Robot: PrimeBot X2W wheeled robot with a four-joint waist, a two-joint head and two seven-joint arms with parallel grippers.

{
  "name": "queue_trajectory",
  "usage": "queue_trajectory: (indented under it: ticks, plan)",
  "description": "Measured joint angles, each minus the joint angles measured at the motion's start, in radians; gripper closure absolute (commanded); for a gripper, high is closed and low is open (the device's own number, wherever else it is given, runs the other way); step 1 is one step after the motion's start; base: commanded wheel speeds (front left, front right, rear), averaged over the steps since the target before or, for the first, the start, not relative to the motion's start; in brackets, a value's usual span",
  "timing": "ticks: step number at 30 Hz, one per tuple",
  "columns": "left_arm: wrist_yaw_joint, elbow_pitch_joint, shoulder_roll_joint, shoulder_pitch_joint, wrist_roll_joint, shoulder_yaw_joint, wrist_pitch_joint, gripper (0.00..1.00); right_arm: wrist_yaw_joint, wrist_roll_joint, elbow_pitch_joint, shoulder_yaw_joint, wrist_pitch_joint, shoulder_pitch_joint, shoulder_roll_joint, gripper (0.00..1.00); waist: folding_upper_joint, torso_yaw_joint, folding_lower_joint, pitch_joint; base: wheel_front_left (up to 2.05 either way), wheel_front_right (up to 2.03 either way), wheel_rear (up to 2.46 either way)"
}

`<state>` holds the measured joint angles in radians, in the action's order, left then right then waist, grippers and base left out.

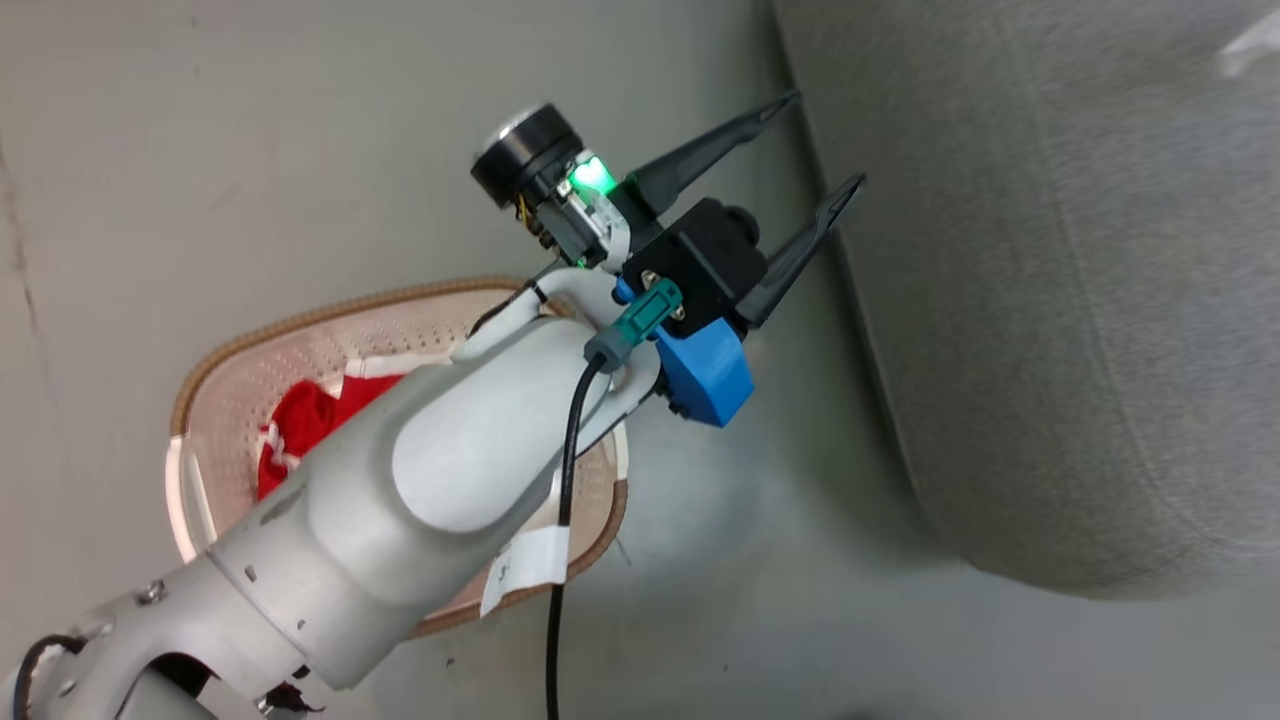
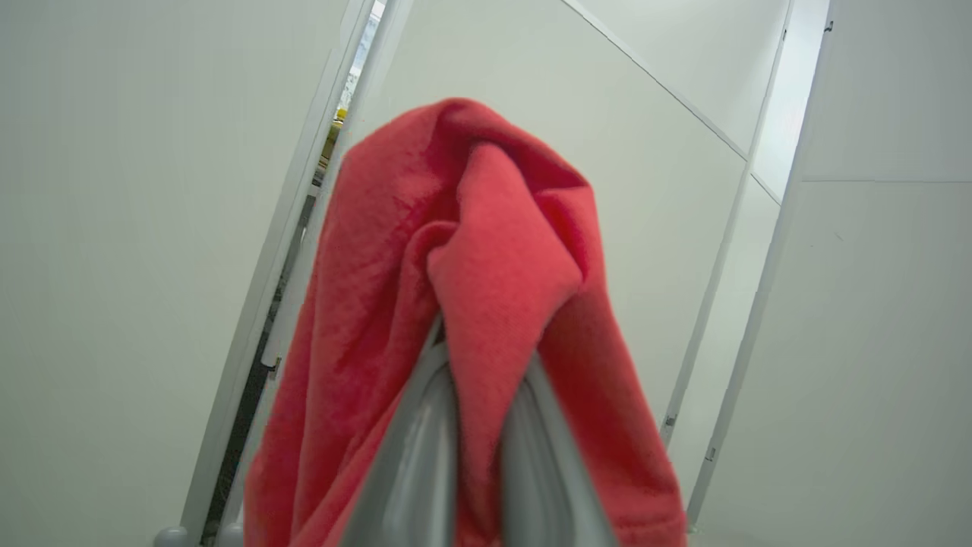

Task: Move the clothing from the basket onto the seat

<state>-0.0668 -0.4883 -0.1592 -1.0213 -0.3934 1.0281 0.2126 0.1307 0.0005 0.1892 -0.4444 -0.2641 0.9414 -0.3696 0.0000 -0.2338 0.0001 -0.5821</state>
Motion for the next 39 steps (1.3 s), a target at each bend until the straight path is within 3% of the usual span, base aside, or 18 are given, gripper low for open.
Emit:
queue_trajectory:
  ticks: [4, 9, 22, 23, 24, 25, 39]
  plan:
    - [0.001, 0.011, -0.001, -0.029, 0.011, 0.006, -0.003, 0.00, 0.000, -0.022, 0.110, -0.055, 0.000, 0.020, -0.075, 1.00, 0.0000, 0.026, 0.0000, -0.066, 0.00, 0.00, 0.00]
    - [0.005, 0.021, -0.005, -0.041, 0.017, 0.014, -0.005, 0.00, 0.000, -0.048, 0.258, -0.093, 0.000, 0.011, -0.101, 1.00, 0.0000, 0.050, 0.0001, -0.123, 0.00, 0.00, 0.00]
    - [0.006, 0.026, -0.016, -0.054, 0.018, 0.027, -0.012, 0.00, 0.000, -0.058, 0.451, -0.135, 0.000, -0.109, 0.027, 1.00, 0.0000, 0.048, 0.0000, -0.176, 0.00, 0.00, 0.00]
    - [0.006, 0.026, -0.017, -0.054, 0.018, 0.027, -0.012, 0.00, 0.000, -0.055, 0.449, -0.136, 0.000, -0.114, 0.037, 0.97, 0.0000, 0.048, 0.0000, -0.176, 0.00, 0.00, 0.00]
    - [0.006, 0.026, -0.019, -0.056, 0.018, 0.028, -0.013, 0.00, 0.000, -0.051, 0.441, -0.135, 0.000, -0.117, 0.045, 0.55, 0.0000, 0.047, 0.0000, -0.175, 0.00, 0.00, 0.00]
    - [0.006, 0.025, -0.020, -0.056, 0.017, 0.028, -0.013, 0.00, 0.000, -0.048, 0.430, -0.133, 0.000, -0.123, 0.052, 0.00, 0.0000, 0.047, 0.0000, -0.173, 0.00, 0.00, 0.00]
    - [0.036, -0.008, -0.002, 0.029, -0.034, -0.004, 0.040, 0.00, 0.000, -0.100, 0.170, -0.175, 0.000, -0.363, 0.122, 0.00, 0.0000, 0.035, -0.0001, -0.010, 0.00, 0.00, 0.00]
